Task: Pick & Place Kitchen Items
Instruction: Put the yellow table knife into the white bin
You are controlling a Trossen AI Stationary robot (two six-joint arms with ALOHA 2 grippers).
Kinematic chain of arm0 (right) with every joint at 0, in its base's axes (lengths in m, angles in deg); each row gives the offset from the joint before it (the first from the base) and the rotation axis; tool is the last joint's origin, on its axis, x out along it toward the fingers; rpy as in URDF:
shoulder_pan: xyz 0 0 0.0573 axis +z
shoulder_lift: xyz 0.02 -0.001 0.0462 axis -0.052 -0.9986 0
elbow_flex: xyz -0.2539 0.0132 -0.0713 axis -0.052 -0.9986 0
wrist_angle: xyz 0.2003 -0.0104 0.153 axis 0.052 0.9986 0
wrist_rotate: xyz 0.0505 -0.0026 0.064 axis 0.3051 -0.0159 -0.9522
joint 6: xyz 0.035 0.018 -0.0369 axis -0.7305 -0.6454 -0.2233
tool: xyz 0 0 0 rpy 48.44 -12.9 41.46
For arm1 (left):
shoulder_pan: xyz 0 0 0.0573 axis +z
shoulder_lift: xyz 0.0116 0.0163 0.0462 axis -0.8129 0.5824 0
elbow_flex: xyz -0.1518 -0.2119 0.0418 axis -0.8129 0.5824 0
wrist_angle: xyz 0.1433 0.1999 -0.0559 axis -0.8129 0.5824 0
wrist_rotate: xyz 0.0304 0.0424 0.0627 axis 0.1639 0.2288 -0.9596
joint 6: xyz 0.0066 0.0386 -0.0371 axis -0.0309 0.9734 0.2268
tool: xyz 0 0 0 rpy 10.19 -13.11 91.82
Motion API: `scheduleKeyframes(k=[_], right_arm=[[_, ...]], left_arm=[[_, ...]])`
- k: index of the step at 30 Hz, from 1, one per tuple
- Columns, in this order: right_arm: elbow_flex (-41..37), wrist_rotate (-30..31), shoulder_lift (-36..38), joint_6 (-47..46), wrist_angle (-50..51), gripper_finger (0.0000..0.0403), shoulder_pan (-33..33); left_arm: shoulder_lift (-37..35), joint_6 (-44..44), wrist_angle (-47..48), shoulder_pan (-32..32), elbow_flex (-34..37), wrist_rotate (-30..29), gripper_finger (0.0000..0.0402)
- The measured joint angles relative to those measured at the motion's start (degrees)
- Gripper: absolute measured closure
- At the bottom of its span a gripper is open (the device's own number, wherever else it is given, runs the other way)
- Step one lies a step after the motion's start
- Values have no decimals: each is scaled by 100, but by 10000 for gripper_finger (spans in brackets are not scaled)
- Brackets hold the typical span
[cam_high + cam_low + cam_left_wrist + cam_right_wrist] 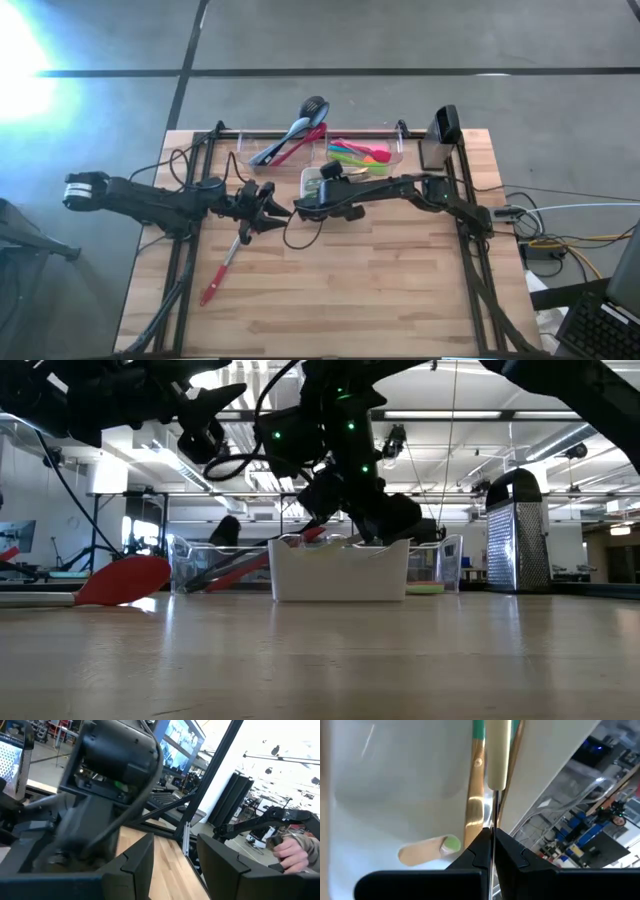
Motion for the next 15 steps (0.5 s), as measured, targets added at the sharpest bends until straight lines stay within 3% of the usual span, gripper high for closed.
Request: scheduleKeyframes(k=[15], right_arm=[[-198, -335, -8, -211, 60, 394, -321]], left_arm=[[0, -7, 63, -72, 0, 0, 248]])
